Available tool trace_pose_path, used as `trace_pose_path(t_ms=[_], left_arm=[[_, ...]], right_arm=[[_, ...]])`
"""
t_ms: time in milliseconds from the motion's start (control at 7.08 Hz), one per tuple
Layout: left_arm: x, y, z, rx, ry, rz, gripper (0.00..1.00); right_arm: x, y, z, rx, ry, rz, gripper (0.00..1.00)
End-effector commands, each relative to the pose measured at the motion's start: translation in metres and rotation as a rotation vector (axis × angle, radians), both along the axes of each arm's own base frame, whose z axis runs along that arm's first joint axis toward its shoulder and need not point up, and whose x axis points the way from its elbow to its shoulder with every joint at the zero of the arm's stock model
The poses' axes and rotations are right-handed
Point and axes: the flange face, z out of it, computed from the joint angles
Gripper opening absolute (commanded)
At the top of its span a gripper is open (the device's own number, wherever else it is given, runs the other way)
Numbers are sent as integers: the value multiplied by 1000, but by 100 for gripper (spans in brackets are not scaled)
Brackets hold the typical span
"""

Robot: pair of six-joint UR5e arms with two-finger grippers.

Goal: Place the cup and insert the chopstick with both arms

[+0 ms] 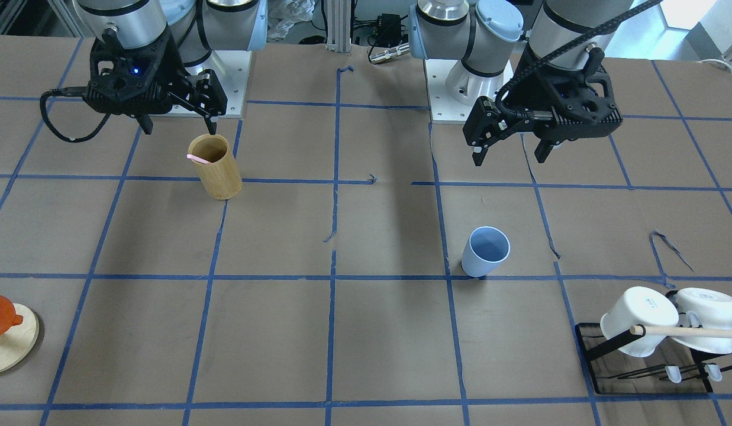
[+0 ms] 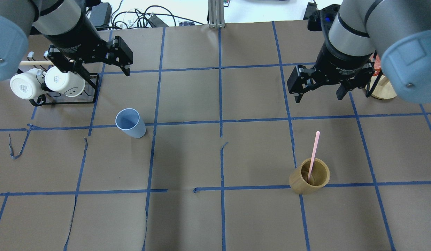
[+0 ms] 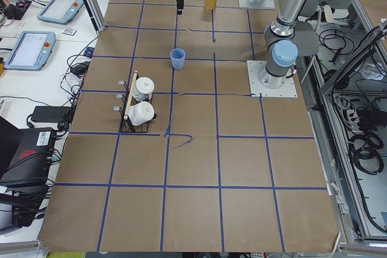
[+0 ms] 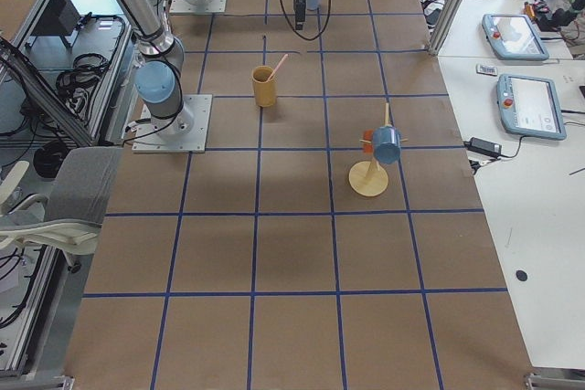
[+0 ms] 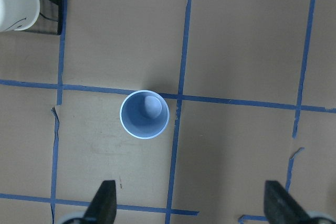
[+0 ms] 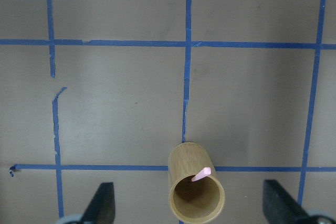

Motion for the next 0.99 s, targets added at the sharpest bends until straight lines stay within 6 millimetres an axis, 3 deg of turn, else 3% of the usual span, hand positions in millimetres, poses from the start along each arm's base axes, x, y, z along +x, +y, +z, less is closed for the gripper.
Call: trace_pose_path(t_ms=[0, 141, 424, 707, 848], left_arm=[[1, 1, -1, 2, 0, 1, 100], [0, 1, -1, 4, 0, -2, 100], [3, 4, -17, 34, -4, 5, 100], [9, 10, -61, 109, -3, -17, 100], [10, -6, -92, 89, -3, -15, 100]], right_arm=[[2, 0, -1, 3, -12, 2, 100], [1, -1, -3, 6, -9, 4, 100], [-2, -15, -49, 105, -4, 16, 100], [-4, -8, -62, 91, 1, 102, 100], [-5, -1, -69, 75, 1, 131, 100]])
